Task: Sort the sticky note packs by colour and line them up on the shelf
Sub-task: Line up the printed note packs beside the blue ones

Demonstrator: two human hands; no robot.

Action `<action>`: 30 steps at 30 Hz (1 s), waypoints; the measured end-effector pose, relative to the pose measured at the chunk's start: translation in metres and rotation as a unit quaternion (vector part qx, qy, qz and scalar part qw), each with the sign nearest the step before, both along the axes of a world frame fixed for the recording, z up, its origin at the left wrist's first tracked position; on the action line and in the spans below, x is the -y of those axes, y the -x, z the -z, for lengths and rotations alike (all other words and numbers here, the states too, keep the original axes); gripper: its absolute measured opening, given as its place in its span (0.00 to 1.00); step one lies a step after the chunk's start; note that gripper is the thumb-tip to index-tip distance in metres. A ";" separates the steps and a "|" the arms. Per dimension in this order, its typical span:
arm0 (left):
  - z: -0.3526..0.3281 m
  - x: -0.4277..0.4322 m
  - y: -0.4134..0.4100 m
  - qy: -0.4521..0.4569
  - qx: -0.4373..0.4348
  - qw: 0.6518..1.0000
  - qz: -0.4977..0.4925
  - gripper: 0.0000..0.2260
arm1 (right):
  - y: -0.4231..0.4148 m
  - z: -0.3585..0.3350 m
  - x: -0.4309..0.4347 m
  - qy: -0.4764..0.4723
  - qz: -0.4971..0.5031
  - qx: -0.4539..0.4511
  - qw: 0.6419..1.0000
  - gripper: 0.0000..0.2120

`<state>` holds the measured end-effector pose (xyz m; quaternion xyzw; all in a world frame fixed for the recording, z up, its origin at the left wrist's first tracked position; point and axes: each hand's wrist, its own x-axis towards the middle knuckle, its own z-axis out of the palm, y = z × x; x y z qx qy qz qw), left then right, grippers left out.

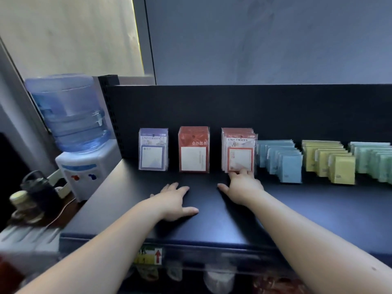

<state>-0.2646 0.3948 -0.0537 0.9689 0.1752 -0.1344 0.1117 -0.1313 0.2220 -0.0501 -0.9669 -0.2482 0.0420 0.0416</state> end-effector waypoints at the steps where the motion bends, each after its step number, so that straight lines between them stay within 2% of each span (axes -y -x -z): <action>1: 0.000 0.000 0.001 0.002 0.002 1.000 -0.002 0.40 | 0.001 0.000 0.001 -0.002 -0.004 0.001 1.000 0.31; 7: -0.001 -0.001 0.001 0.000 0.009 1.000 0.002 0.40 | 0.015 -0.001 0.010 -0.006 -0.032 -0.008 0.999 0.26; 13: -0.010 -0.001 0.009 0.007 0.022 1.000 0.020 0.37 | 0.038 -0.004 0.032 0.001 -0.040 -0.026 0.999 0.25; 21: -0.022 0.003 0.063 0.047 0.117 0.991 0.041 0.31 | 0.086 -0.013 0.050 -0.046 0.005 -0.050 0.998 0.23; 24: -0.028 0.002 0.086 0.028 0.101 0.993 0.062 0.30 | 0.102 -0.015 0.052 -0.032 0.003 -0.069 0.997 0.24; 30: -0.029 -0.008 0.104 -0.008 0.007 0.997 0.073 0.24 | 0.106 -0.015 0.052 -0.029 0.016 -0.084 0.996 0.23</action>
